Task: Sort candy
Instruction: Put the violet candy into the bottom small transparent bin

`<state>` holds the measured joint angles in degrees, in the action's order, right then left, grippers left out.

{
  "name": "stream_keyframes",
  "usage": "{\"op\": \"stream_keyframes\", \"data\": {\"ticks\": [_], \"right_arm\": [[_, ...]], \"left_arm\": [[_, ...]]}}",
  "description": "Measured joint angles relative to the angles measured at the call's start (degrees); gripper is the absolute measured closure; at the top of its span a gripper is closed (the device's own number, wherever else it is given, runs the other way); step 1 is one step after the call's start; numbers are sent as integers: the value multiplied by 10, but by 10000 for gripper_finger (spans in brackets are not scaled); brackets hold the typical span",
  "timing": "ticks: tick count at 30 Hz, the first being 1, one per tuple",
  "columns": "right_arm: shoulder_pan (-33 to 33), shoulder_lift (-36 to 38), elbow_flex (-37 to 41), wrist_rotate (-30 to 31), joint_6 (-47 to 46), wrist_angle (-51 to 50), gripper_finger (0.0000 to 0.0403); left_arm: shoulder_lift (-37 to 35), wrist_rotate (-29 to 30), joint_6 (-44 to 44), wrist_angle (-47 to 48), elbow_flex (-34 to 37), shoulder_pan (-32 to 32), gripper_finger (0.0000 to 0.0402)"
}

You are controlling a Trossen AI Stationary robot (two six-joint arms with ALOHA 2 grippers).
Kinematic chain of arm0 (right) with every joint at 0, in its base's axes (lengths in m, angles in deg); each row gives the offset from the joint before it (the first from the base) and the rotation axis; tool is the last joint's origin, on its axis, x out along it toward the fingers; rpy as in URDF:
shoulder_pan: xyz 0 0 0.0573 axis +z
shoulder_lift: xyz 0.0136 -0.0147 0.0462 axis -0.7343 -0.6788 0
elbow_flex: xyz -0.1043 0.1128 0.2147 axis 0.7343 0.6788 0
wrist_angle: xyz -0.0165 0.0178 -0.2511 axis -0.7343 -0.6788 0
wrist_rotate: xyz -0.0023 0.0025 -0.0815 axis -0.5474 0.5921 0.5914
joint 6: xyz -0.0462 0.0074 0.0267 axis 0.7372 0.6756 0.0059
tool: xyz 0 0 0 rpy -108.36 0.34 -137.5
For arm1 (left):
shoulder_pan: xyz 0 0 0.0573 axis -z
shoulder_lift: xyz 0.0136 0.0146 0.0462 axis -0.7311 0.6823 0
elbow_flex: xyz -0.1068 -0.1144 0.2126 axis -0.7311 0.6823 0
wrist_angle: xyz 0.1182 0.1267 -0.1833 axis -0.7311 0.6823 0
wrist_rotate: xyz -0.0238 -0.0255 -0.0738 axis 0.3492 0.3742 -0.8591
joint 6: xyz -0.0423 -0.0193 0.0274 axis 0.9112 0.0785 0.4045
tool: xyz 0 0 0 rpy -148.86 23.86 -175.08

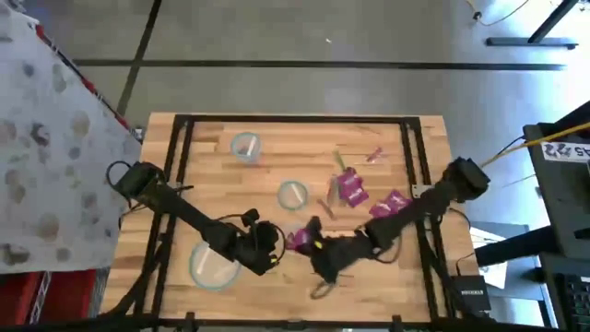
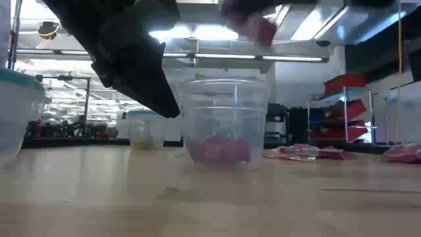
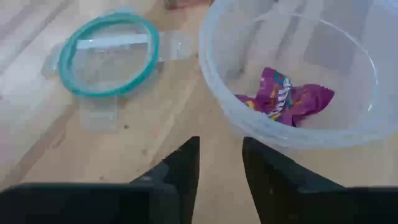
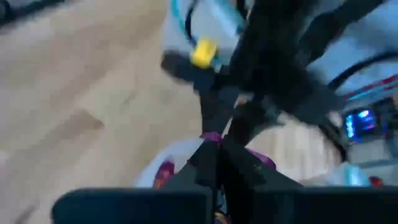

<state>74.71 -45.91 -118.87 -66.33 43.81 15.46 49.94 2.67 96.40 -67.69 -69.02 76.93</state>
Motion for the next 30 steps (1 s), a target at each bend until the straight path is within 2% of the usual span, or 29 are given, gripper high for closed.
{"op": "stream_keyframes", "data": {"ticks": [8, 10, 13, 18, 21, 24, 30], "right_arm": [[-44, -20, 0, -70, -20, 4, 398], [-51, -20, 0, -87, -35, -4, 382], [-55, -20, 0, -111, -39, 0, 339], [-54, -20, 0, -67, -47, 7, 258], [-54, -20, -5, -61, -47, 10, 229], [-54, -20, -7, -61, -47, 11, 215], [-54, -13, -7, -58, -52, 1, 213]], "left_arm": [[0, 0, 0, 0, 0, 0, 294], [0, 0, 0, 0, 0, 0, 294], [0, 0, -4, -7, 0, 0, 294], [0, 0, -3, -9, 0, 0, 294], [0, 0, -3, -8, 0, 0, 294], [0, 0, -3, -9, 0, 0, 294], [0, 0, -3, -8, 0, 0, 294]]}}
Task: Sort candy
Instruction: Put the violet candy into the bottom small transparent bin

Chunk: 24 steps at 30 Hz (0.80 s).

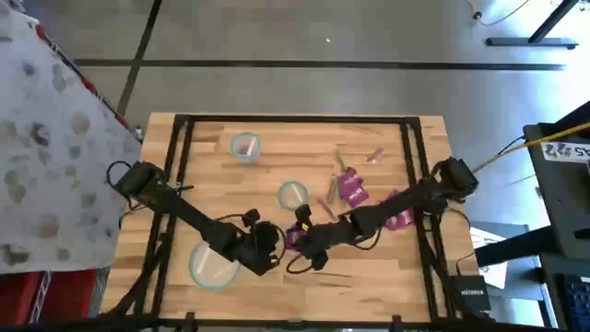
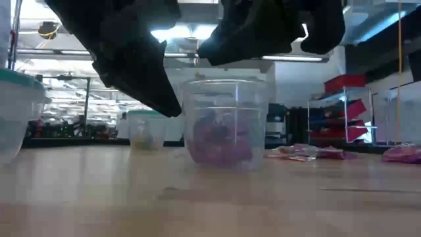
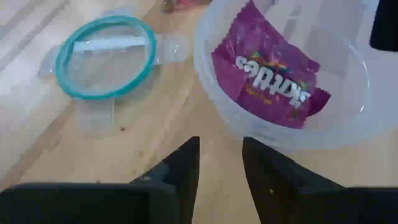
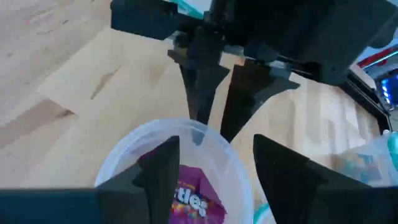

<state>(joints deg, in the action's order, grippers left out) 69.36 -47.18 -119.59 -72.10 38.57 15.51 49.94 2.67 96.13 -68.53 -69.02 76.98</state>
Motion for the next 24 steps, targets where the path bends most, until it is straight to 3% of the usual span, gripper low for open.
{"op": "stream_keyframes", "data": {"ticks": [4, 7, 10, 15, 24], "right_arm": [[0, 31, 0, -1, -45, -18, 217], [-15, 40, -1, -25, -101, -45, 242], [-34, 29, -1, -78, -163, -71, 292], [-38, -3, 0, -90, -189, -83, 391], [-38, -54, -1, -96, -215, -93, 400]], "left_arm": [[0, 0, 0, 1, 0, 0, 294], [0, 0, -1, 0, 0, 0, 294], [0, 0, -1, 1, 0, 0, 294], [0, 2, -1, -1, 0, -1, 294], [0, 2, 0, -3, 0, -4, 294]]}}
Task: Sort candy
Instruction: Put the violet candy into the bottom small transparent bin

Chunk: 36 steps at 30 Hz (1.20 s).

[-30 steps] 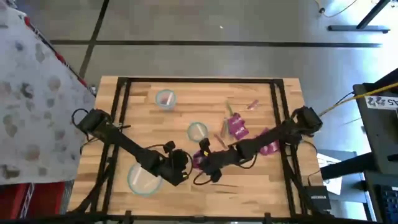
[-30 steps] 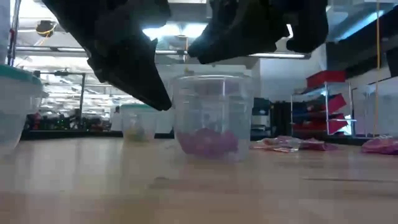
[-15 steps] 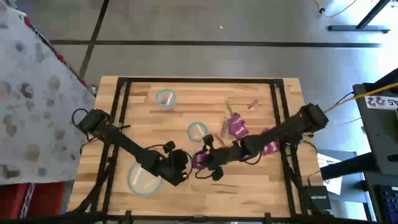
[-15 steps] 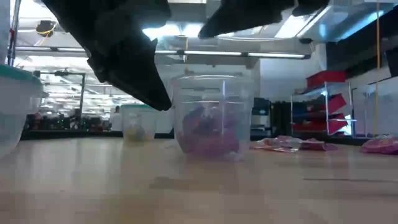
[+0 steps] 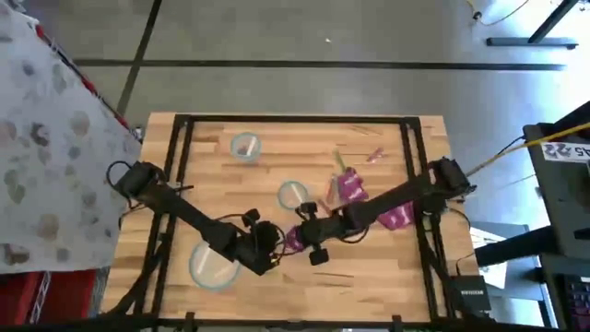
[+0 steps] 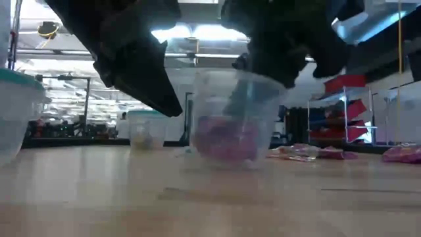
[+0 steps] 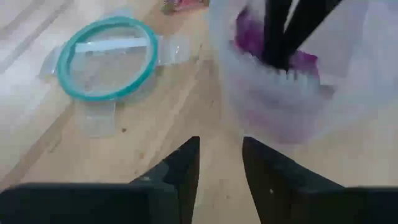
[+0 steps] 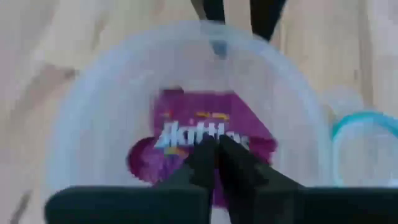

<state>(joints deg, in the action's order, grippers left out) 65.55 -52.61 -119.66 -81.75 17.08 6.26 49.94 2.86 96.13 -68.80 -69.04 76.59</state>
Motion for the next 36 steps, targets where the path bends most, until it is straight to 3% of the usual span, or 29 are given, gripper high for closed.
{"op": "stream_keyframes", "data": {"ticks": [5, 10, 18, 22, 25, 28, 31, 36], "right_arm": [[0, -6, -9, -9, 13, -9, 400], [0, -5, -66, -3, 27, -68, 401], [1, 7, -174, 41, 18, -284, 400], [12, 43, -170, 60, -28, -409, 392], [25, 83, -128, 102, -89, -473, 374], [38, 136, -43, 134, -175, -471, 345], [52, 187, 68, 155, -253, -409, 305], [70, 224, 243, 223, -307, -263, 237]], "left_arm": [[0, 0, -1, -1, 0, -4, 294], [0, 0, -2, 0, 0, -4, 294], [0, 0, -4, 7, 0, -3, 294], [0, 0, 3, 9, 0, 7, 294], [0, 1, 14, 9, 0, 17, 294], [0, 7, 14, 9, 0, 26, 294], [0, 22, 16, 8, 0, 33, 294], [0, 25, 16, 3, 0, 34, 294]]}}
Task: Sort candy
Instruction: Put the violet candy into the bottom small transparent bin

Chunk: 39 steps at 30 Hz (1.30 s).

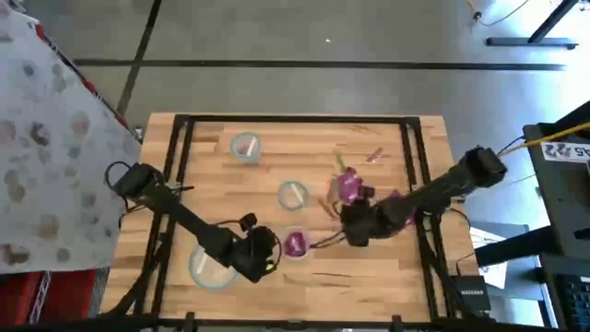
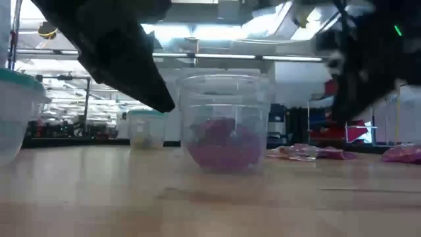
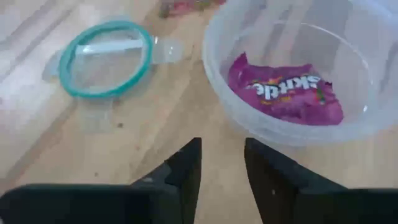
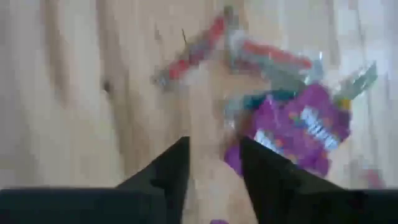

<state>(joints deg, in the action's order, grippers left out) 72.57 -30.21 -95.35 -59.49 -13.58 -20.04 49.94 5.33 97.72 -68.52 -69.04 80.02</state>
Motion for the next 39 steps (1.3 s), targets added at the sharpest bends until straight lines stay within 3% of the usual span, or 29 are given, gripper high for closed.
{"op": "stream_keyframes", "data": {"ticks": [6, 11, 15, 20, 26, 31, 35, 39], "right_arm": [[-14, 0, 116, 97, -15, 177, 194], [-58, -9, 152, 97, -13, 252, 209], [-83, -25, 154, 80, -13, 262, 259], [-77, -27, 148, 61, -8, 258, 379], [-37, -31, 61, 50, -13, 107, 398], [14, -30, -65, 91, -10, -26, 402], [68, -29, -159, 147, 44, -20, 402], [116, -41, -221, 170, 172, 106, 402]], "left_arm": [[0, 0, -7, -1, 0, -6, 294], [0, 0, -7, -1, 0, -16, 294], [0, -1, -7, -4, 0, -16, 294], [0, -1, -7, -5, 0, -16, 294], [0, -1, -5, -5, 0, -16, 294], [0, -1, 12, -5, 0, -11, 294], [0, -1, 14, -5, 0, -5, 294], [0, -1, 14, -5, 0, -4, 294]]}}
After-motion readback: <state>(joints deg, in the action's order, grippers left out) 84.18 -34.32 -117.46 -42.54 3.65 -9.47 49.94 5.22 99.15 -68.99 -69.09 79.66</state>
